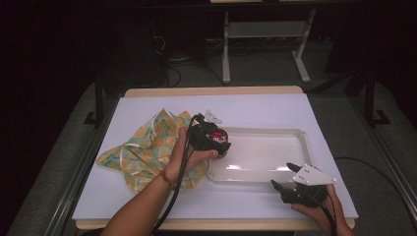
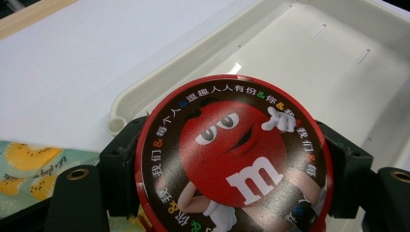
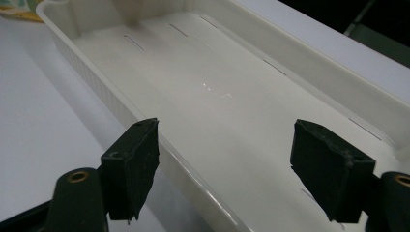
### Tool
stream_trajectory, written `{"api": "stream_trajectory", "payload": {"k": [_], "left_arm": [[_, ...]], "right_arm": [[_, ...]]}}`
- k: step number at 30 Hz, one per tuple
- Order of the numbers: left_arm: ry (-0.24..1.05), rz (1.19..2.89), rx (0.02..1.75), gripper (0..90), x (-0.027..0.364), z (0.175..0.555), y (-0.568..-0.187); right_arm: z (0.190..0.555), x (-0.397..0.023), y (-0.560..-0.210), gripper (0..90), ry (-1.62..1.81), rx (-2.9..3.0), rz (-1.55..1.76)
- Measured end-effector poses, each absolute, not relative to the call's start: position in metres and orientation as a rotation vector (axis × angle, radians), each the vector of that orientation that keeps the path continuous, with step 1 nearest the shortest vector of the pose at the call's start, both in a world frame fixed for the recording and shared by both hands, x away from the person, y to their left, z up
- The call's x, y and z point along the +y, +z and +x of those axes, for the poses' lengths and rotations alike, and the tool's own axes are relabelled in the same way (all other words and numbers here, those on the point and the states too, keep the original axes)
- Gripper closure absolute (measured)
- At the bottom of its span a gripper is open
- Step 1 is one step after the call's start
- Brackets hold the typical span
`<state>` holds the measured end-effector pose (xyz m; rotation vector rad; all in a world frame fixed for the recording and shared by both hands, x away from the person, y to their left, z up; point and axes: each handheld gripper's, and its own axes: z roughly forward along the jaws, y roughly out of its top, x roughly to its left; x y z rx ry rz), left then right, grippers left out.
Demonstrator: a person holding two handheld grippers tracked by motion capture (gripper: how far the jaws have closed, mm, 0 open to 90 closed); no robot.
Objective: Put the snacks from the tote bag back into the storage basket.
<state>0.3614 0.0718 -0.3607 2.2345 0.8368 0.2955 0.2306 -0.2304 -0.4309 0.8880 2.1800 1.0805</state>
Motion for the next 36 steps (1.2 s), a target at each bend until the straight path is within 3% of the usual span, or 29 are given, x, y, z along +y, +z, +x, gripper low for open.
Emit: {"api": "stream_trajectory", "payload": {"k": [36], "left_arm": [[0.273, 2.246, 0.827, 25.4, 0.049, 0.365, -0.375]], "right_arm": [[0.231, -0.232, -0.431, 25.0, 1.08, 2.182, 0.89]]}}
